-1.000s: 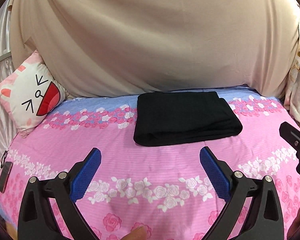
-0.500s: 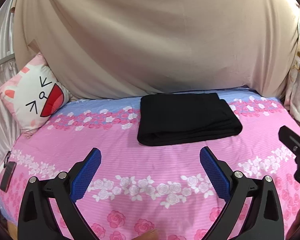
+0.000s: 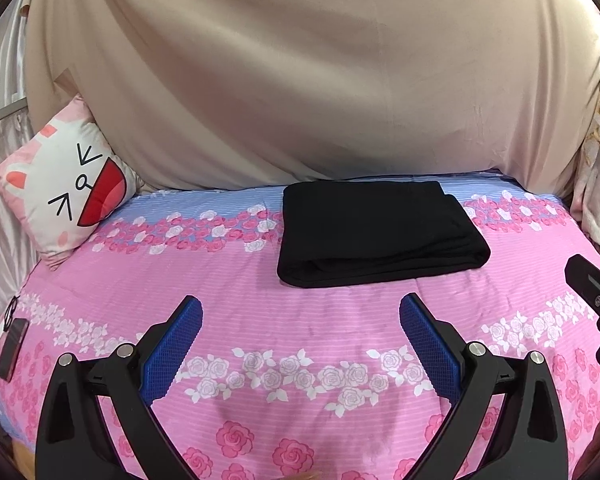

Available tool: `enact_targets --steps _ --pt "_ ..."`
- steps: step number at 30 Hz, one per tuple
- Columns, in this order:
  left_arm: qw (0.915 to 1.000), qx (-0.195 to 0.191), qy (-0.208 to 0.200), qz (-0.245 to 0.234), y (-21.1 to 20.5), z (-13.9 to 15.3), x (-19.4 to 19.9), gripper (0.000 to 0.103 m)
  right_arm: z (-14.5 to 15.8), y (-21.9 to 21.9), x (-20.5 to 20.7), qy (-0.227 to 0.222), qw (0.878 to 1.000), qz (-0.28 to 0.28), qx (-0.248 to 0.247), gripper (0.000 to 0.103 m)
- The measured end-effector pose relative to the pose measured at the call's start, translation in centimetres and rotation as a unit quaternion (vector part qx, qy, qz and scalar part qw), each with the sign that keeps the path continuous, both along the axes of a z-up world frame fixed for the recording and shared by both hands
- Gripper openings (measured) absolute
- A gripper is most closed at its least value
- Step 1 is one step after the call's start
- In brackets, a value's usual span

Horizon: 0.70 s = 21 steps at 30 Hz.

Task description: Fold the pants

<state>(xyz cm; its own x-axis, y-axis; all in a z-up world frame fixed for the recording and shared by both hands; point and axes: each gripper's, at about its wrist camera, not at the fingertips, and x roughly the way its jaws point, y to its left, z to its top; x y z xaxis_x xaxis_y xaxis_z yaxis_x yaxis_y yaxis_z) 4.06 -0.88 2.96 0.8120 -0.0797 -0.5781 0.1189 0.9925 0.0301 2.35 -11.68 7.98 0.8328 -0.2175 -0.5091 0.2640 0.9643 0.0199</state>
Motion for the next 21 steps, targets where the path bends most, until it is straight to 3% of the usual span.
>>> enact_targets --steps 21 --pt "1.0 0.004 0.007 0.0 0.02 -0.24 0.57 0.097 -0.19 -0.1 -0.05 0.004 1.0 0.001 0.0 0.097"
